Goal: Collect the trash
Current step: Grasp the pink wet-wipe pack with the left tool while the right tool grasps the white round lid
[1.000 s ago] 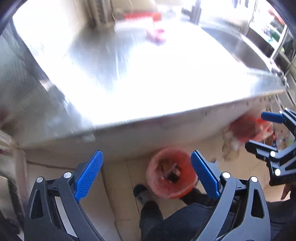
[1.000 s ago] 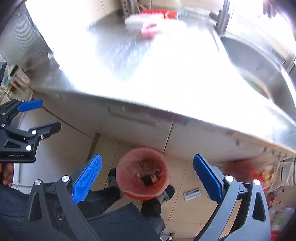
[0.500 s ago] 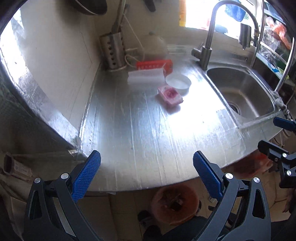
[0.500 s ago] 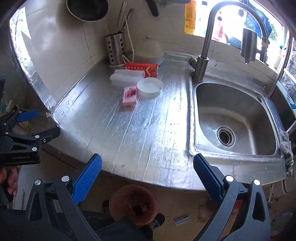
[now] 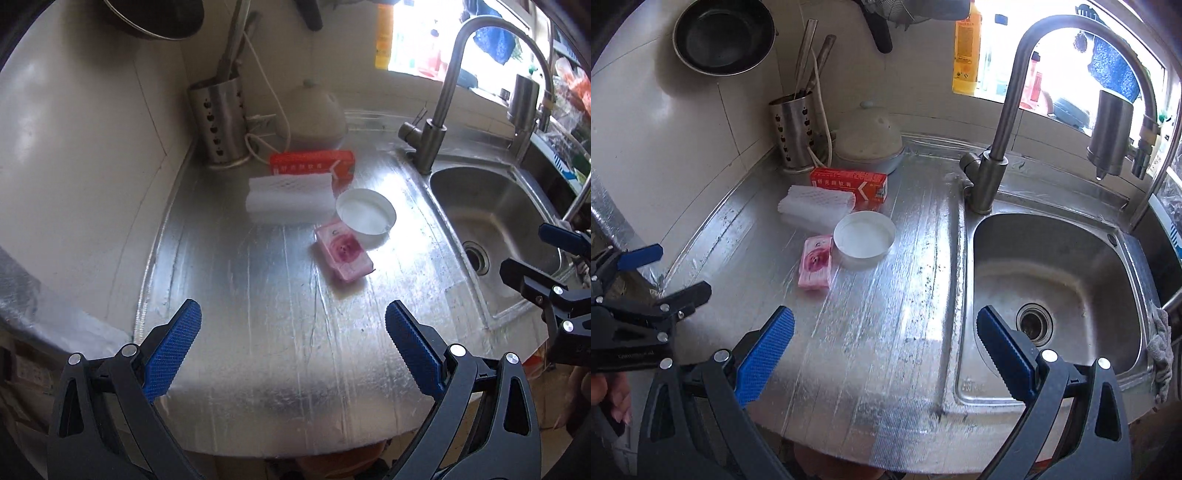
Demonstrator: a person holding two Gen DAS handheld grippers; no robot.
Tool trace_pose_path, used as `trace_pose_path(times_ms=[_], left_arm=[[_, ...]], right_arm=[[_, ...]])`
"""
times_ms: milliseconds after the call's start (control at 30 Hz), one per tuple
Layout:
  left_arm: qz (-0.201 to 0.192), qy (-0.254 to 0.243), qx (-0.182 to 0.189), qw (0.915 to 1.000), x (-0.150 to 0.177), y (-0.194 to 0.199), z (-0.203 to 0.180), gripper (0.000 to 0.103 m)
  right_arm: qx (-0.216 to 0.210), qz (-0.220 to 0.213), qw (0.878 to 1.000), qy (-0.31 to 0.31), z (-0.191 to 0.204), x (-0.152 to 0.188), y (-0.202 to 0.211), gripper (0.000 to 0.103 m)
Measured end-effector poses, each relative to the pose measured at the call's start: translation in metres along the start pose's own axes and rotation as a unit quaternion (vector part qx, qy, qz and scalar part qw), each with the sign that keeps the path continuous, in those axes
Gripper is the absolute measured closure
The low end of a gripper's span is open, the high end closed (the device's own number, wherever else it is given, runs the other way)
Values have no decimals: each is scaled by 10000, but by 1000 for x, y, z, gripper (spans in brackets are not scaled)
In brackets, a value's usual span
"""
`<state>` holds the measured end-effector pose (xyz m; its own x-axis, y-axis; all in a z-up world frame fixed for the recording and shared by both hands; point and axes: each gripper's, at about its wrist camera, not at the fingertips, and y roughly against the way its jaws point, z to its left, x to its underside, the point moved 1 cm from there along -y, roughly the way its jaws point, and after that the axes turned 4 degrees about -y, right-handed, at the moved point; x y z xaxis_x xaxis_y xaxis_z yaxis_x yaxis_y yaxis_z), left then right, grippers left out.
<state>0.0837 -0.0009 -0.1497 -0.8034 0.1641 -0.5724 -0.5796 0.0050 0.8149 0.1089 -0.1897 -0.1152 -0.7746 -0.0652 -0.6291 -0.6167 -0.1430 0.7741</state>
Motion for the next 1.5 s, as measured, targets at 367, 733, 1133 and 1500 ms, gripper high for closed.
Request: trace_pose_path(times_ms=[367, 733, 1133, 1500], left_arm=[[248, 210, 70, 9994, -39, -74, -24, 6], [553, 301, 22, 9980, -57, -128, -34, 6], [860, 313, -49, 9958, -50, -156, -33, 6], [933, 462, -102, 9945, -44, -165, -12, 5]], right_arm=[[134, 24, 9999, 65, -15, -46, -46, 5], [219, 249, 9994, -43, -31, -60, -85, 5], [107, 709, 9974, -7, -26, -76, -148, 5], [-79, 1051, 9944, 27, -5, -78, -191, 5]])
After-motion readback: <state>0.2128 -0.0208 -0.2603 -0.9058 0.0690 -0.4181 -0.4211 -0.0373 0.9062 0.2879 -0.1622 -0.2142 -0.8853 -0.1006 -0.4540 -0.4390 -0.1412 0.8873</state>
